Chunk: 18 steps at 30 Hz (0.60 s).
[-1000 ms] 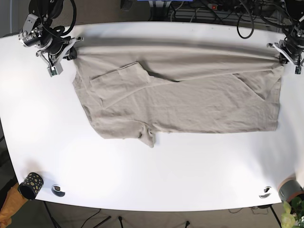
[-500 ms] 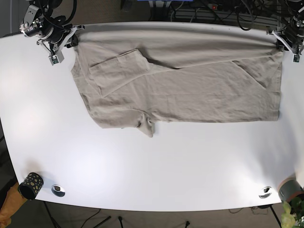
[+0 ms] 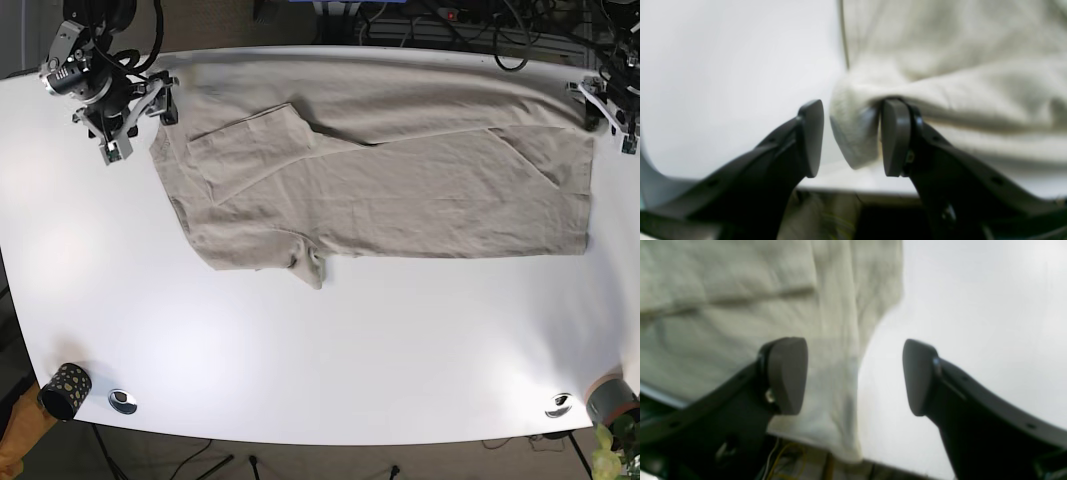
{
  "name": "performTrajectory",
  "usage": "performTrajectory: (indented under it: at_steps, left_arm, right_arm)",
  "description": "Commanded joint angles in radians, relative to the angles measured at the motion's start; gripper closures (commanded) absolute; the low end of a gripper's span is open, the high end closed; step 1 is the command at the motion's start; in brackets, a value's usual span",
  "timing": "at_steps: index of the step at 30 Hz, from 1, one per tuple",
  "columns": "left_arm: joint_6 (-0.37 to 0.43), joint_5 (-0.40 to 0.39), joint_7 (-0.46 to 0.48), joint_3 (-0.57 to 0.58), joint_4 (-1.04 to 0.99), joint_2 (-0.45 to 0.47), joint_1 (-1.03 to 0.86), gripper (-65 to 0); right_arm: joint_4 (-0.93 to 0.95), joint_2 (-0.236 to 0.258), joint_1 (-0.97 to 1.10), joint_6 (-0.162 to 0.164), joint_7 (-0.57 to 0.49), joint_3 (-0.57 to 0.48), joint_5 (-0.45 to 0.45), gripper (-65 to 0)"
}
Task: Fold the T-shirt properly
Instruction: 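Drag the shirt edge with both grippers to smooth it flat, then release the edge and move both grippers onto the shirt's side edge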
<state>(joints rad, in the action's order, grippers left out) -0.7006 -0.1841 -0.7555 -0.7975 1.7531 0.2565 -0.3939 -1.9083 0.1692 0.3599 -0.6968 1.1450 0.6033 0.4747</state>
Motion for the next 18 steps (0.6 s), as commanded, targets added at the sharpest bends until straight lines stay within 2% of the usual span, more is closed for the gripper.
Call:
performTrajectory:
  at_steps: [1,7,13,18]
  left_arm:
    - [0.002,-0.012,0.02,-0.004,0.055,0.008,0.01,-26.2]
    - [0.002,-0.001,0.02,0.036,0.069,0.0,0.1,-26.4]
    - [0.002,0.094,0.02,0.125,-0.025,0.0,0.209,-26.5]
    - [0.002,0.113,0.02,0.172,-0.124,0.0,0.289,-26.7]
  right_arm:
    - [-0.015,0.01,-0.023,-0.001,-0.012,-0.019,0.006,-43.0]
    - [-0.012,0.01,-0.085,-0.001,-0.012,-0.084,0.005,-43.0]
    - [0.046,0.013,-0.135,-0.001,-0.012,-0.141,0.005,-43.0]
    - [0.069,0.014,-0.147,-0.001,-0.012,-0.144,0.005,-43.0]
